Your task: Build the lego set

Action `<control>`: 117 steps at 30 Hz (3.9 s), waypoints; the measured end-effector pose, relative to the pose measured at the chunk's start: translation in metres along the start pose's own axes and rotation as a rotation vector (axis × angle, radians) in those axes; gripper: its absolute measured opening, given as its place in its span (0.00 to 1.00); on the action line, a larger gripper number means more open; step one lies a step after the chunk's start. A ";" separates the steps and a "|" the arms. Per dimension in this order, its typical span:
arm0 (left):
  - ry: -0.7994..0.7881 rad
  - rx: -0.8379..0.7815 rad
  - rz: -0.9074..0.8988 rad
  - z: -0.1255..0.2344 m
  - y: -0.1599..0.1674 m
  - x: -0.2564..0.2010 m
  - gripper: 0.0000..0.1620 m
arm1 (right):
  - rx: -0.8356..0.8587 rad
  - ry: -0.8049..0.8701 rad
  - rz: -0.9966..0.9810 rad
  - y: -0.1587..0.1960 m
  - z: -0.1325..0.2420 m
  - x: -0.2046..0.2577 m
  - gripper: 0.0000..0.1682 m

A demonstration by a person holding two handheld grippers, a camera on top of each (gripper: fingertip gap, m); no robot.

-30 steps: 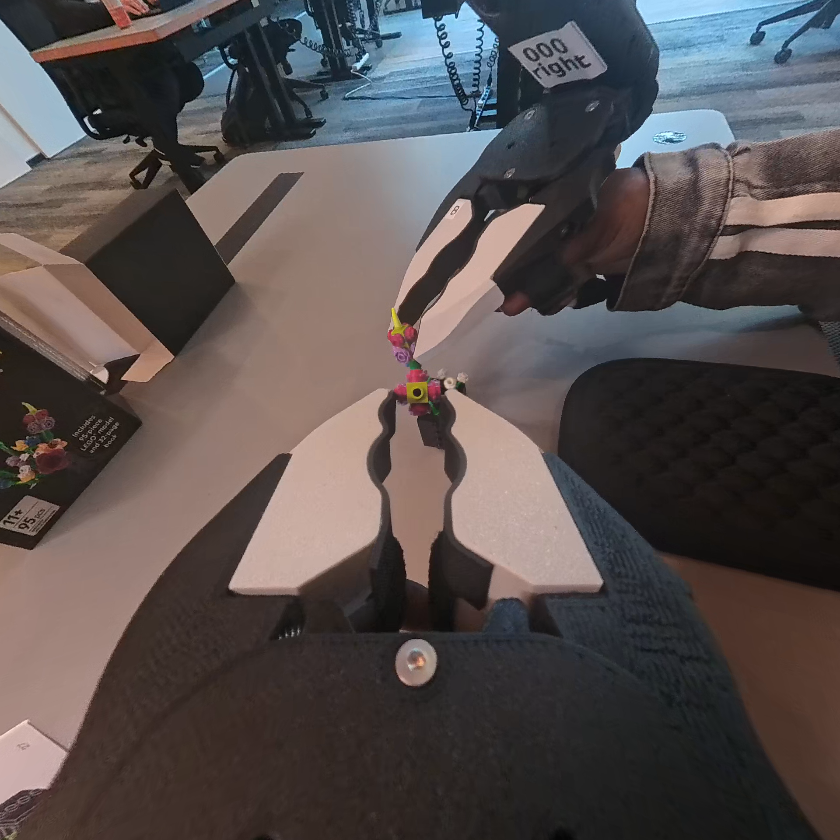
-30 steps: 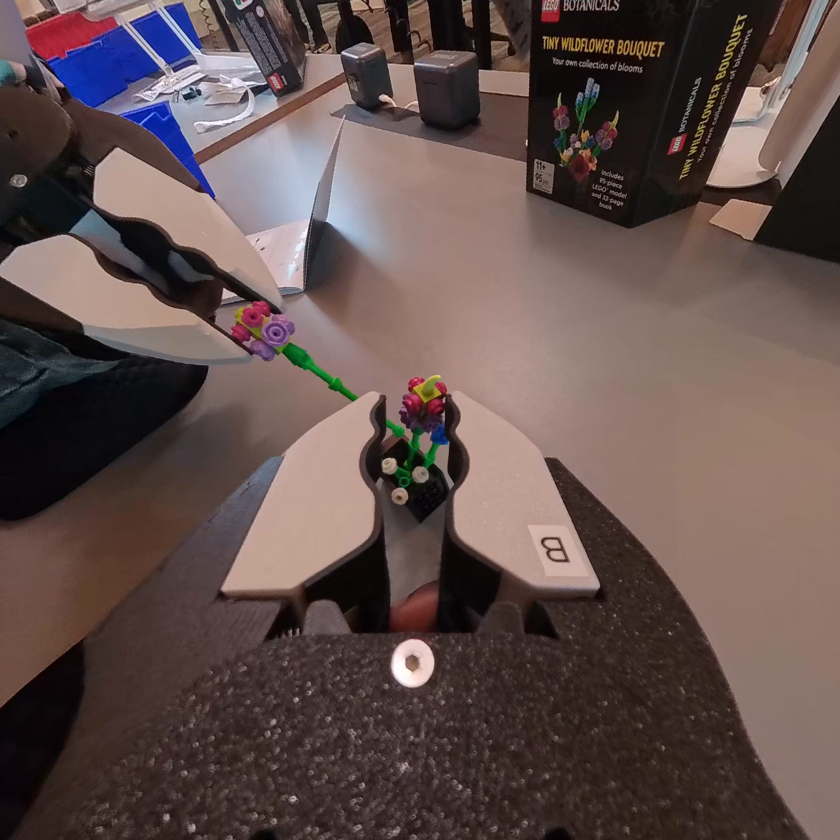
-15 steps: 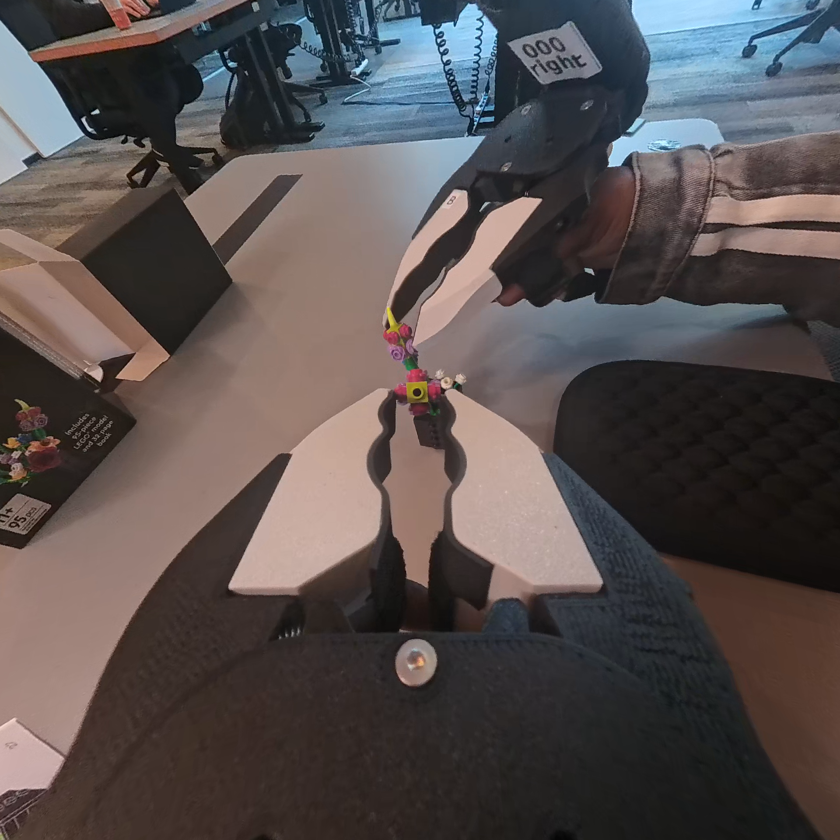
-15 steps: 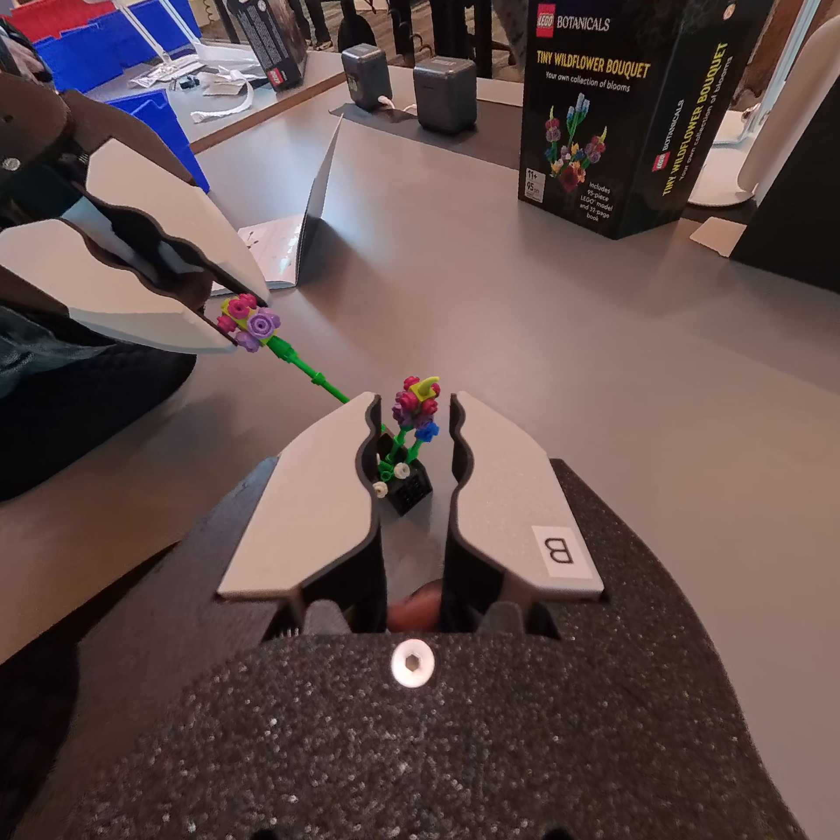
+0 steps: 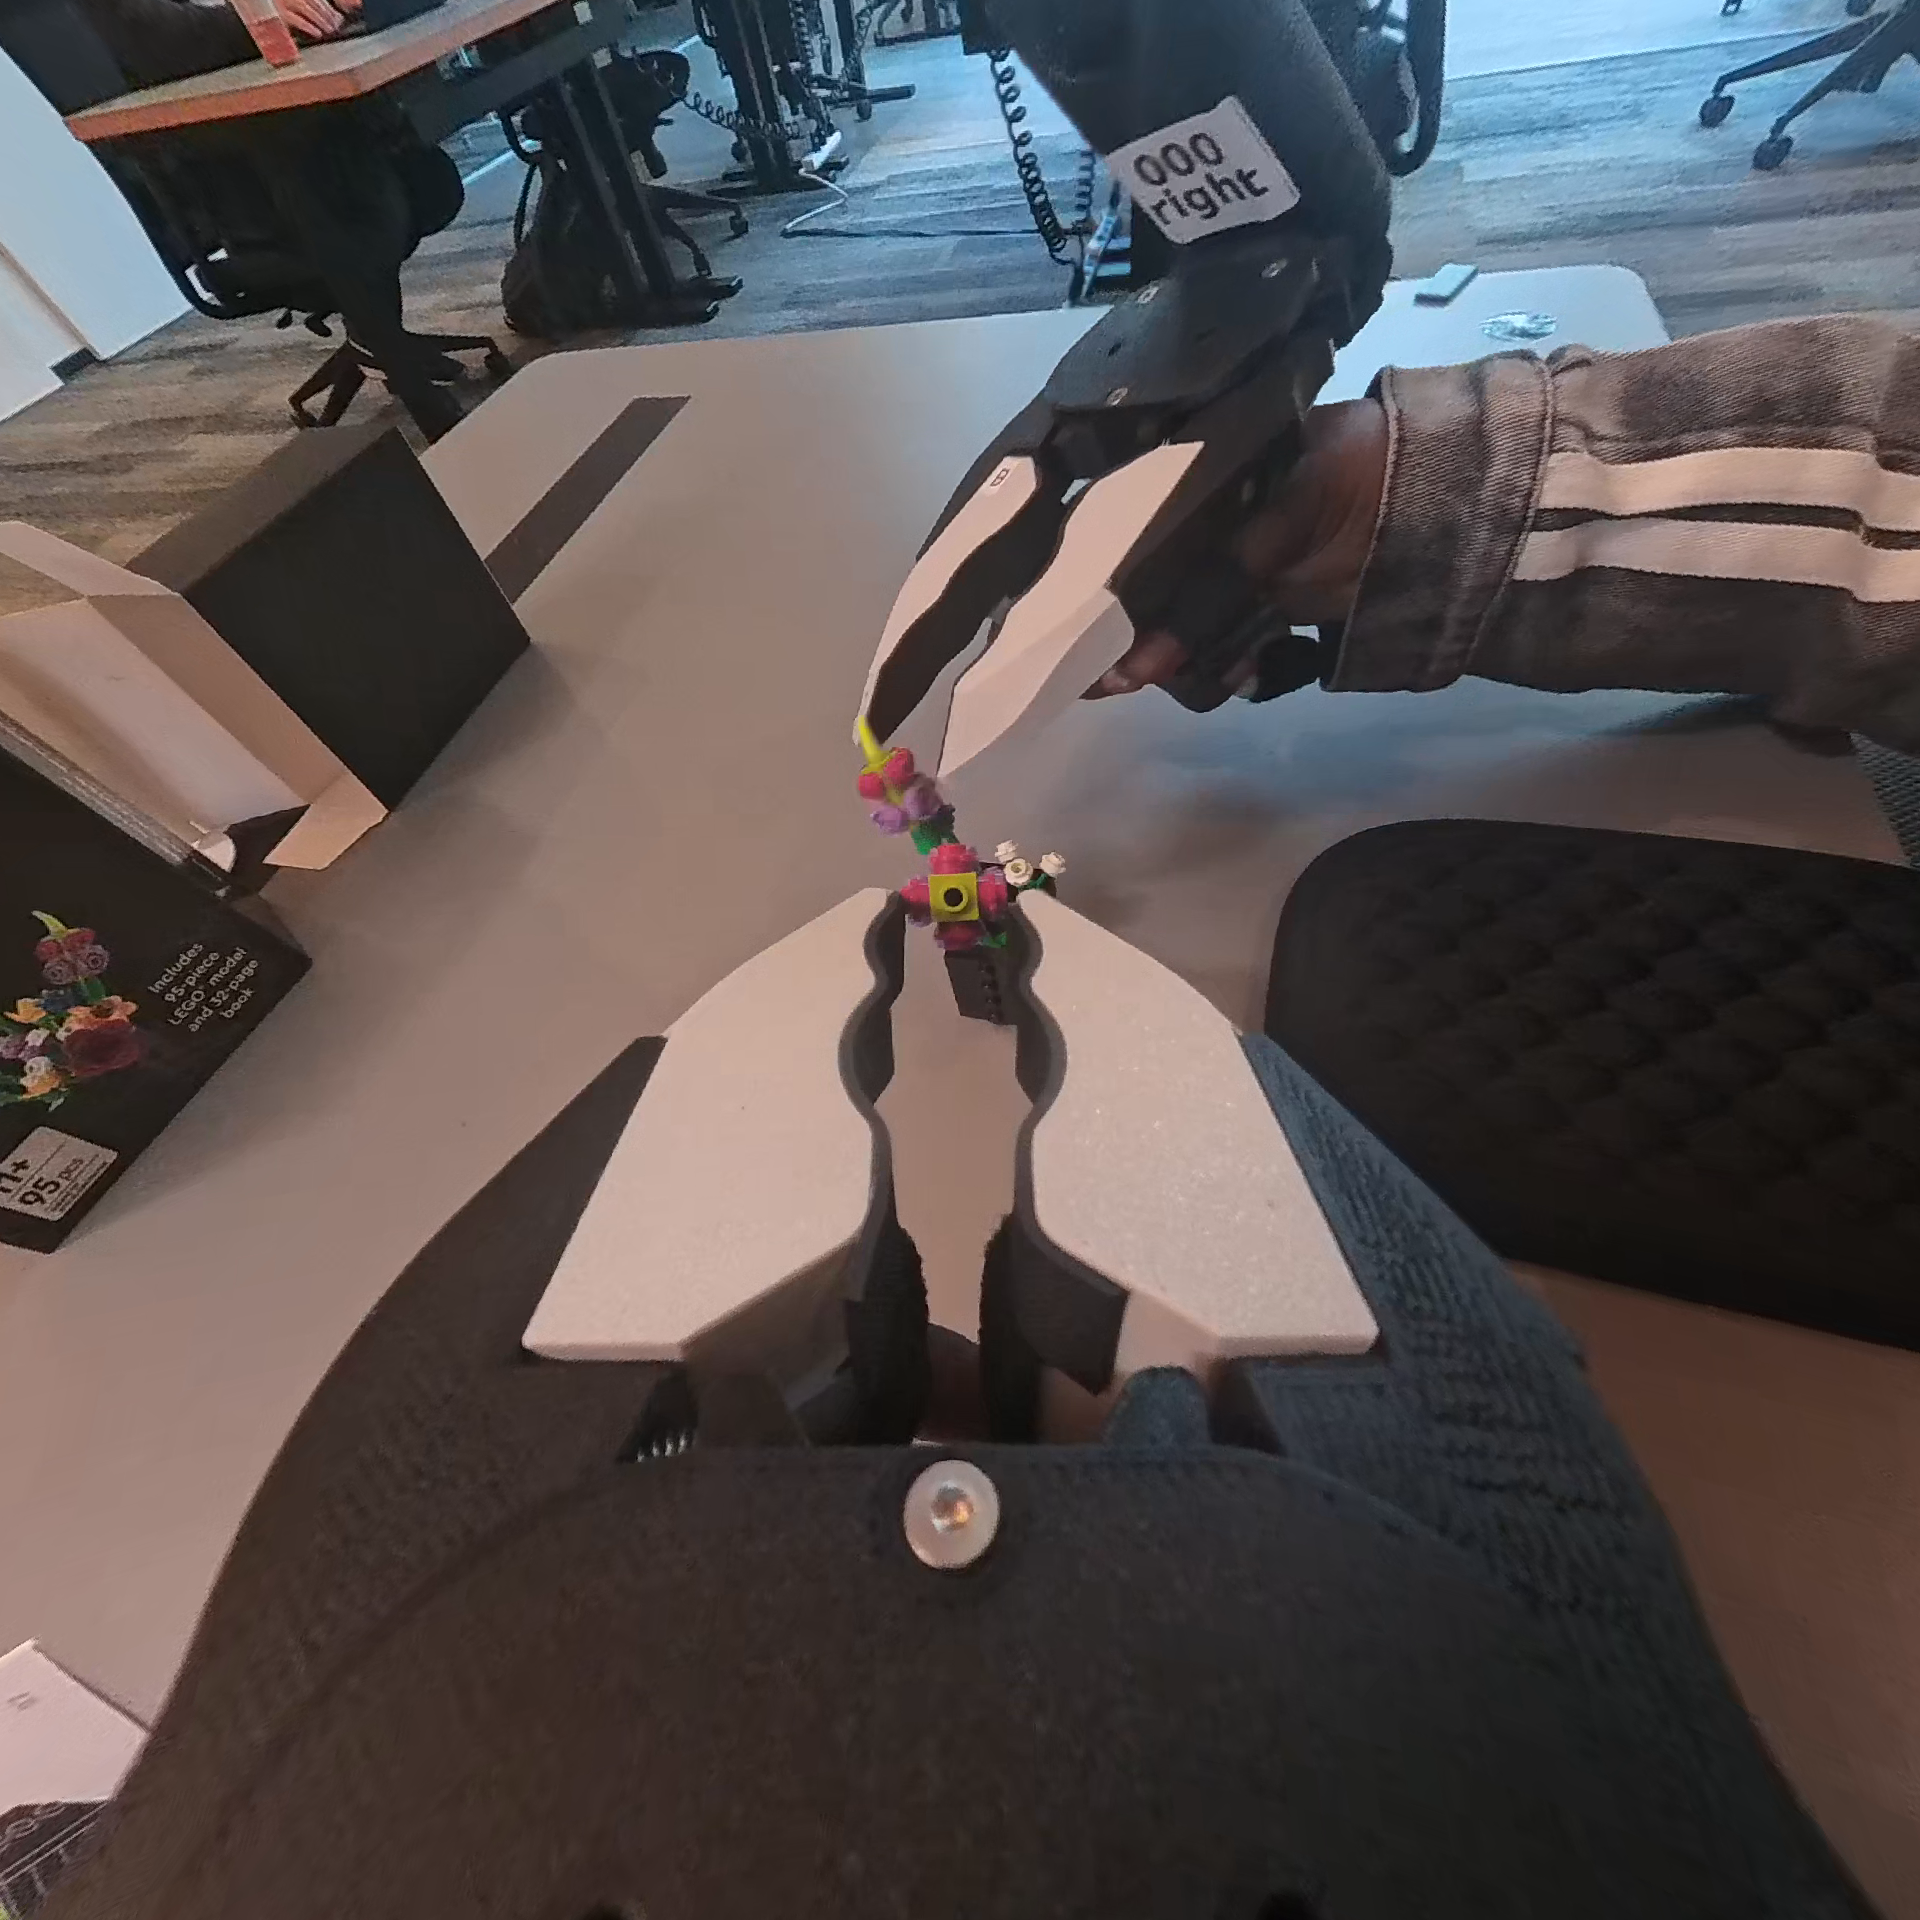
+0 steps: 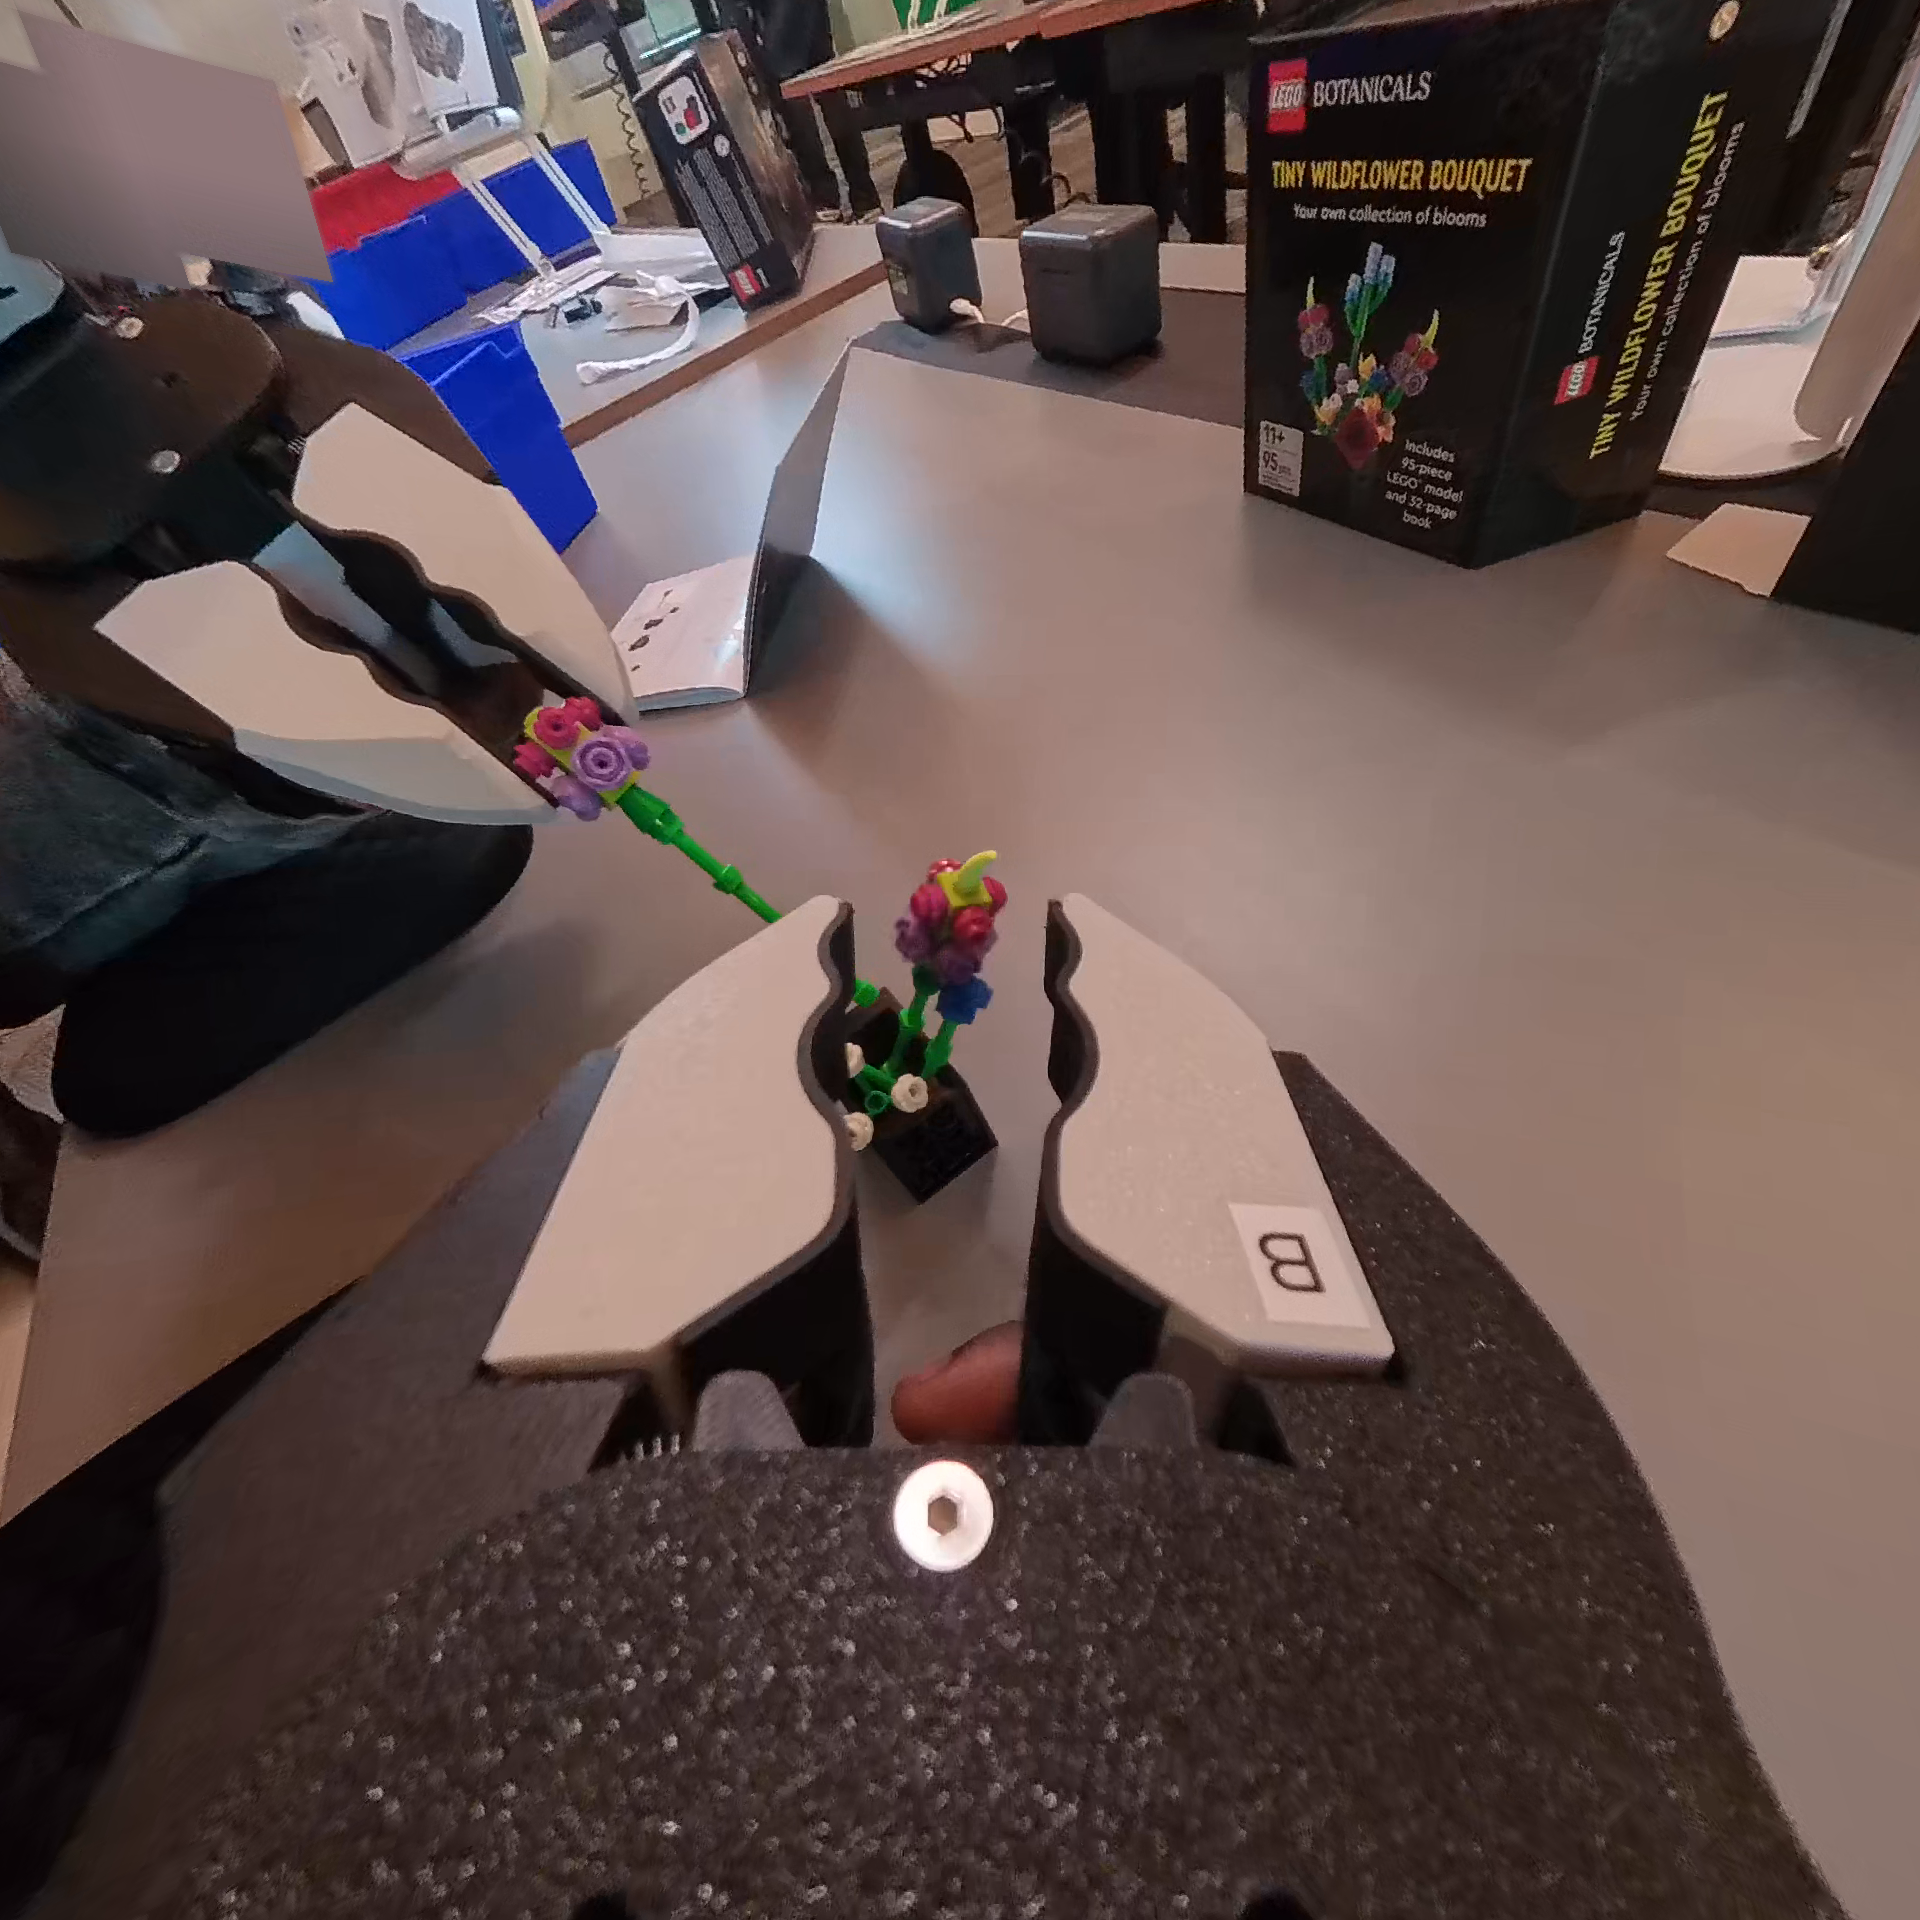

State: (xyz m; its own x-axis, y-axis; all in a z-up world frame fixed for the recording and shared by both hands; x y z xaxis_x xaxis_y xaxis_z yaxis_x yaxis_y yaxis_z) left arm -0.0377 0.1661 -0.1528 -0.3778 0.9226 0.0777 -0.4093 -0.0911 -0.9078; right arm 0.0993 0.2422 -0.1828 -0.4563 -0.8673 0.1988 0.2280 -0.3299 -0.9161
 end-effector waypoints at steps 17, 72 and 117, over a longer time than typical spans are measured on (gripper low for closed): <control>0.004 -0.043 0.025 0.007 -0.002 0.002 0.11 | -0.136 0.043 0.094 -0.020 0.019 0.001 0.25; -0.632 0.506 0.385 0.379 0.095 -0.083 0.25 | -0.267 -0.156 0.064 -0.021 -0.010 0.143 0.01; 0.178 0.750 0.274 0.284 0.194 -0.065 0.02 | -0.282 -0.130 0.108 -0.006 -0.014 0.135 0.01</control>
State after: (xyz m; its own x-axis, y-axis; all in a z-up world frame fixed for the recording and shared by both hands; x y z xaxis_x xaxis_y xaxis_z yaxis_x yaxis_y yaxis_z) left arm -0.3281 -0.0183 -0.2171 -0.4332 0.8711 -0.2311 -0.7922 -0.4904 -0.3633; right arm 0.0242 0.1326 -0.1549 -0.3250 -0.9378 0.1217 0.0139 -0.1334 -0.9910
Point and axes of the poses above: each gripper's, where its closed fingertips meet, z back along the fingers, y out of its underside, x = y × z across the jaws, the point moved 6 cm from there along z, back along the fingers, and after that the axes turned 11 degrees about y, right-handed, at the moved point
